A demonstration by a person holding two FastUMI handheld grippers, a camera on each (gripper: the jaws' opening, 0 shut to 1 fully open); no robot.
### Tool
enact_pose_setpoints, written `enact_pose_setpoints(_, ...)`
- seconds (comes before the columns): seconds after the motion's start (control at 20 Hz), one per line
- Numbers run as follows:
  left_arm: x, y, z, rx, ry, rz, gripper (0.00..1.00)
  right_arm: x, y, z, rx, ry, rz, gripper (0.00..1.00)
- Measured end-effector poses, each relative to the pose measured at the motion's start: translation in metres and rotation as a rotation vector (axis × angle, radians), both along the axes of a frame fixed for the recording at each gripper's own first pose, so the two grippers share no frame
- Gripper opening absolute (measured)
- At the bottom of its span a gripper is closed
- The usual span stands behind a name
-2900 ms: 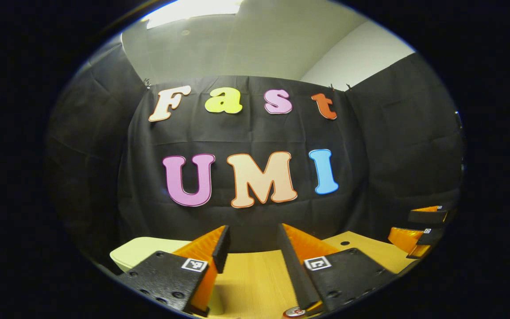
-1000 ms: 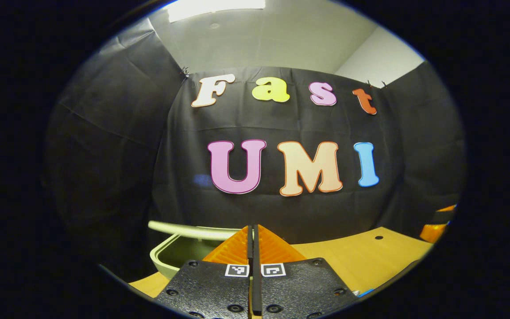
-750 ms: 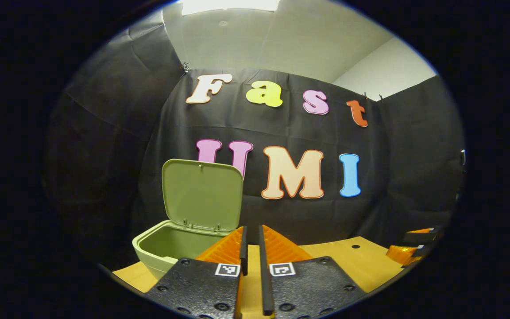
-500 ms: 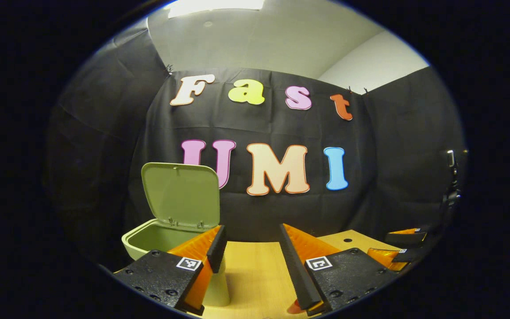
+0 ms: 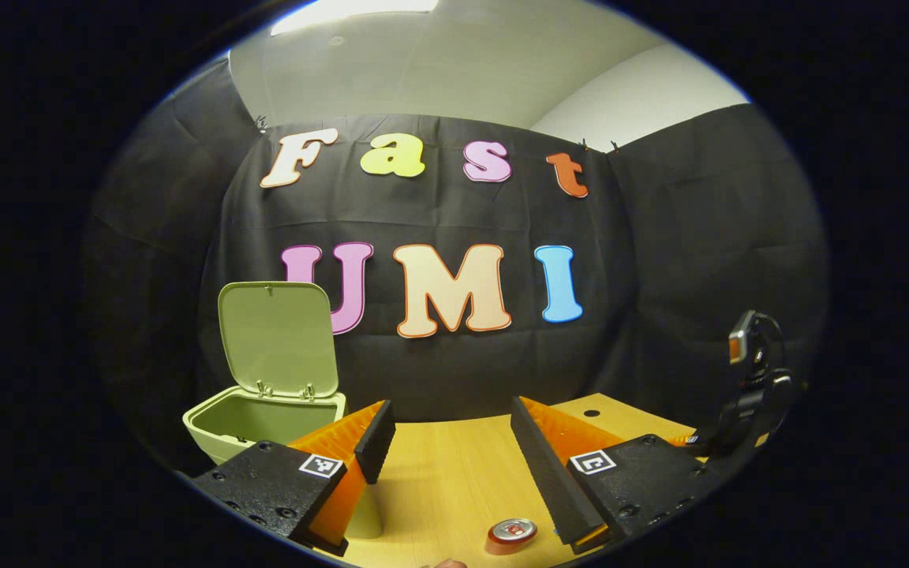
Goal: Press the lid of the desktop garbage bin to open it, pick up the crumpled paper on the desktop and throw it into the bin, then pick up the pop can on the desktop and drop it into the bin, and finally close the garbage bin lid.
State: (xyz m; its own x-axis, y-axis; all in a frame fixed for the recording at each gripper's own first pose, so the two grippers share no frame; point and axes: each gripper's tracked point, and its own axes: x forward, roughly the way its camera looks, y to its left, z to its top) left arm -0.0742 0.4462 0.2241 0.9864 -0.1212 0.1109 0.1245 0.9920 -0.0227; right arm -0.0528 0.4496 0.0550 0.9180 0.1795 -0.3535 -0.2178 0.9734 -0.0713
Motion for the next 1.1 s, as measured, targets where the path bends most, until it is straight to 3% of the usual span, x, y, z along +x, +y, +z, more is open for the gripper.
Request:
enact_pose_setpoints(0.5,-0.019,0.051,-0.005,0.034,0.015,0.142,0.9,-0.031,0.008,-0.116,-0.022,0.293,0.059,0.99)
enact_pose_setpoints(0.75,-0.032,0.073,-0.012,0.038,0.041,0.206,0.9,-0.044,0.023,-0.142,0.018,0.39,0.09,0.96)
enact_pose_setpoints(0.95,-0.038,0.083,-0.015,0.048,0.053,0.232,0.89,-0.046,0.02,-0.159,-0.037,0.422,0.091,0.85)
enact_pose_setpoints(1.05,-0.041,0.083,-0.015,0.051,0.055,0.239,0.9,-0.045,0.02,-0.163,-0.039,0.428,0.091,0.73)
enact_pose_setpoints(1.1,-0.042,0.084,-0.016,0.055,0.056,0.242,0.9,-0.044,0.02,-0.164,-0.044,0.435,0.089,0.59)
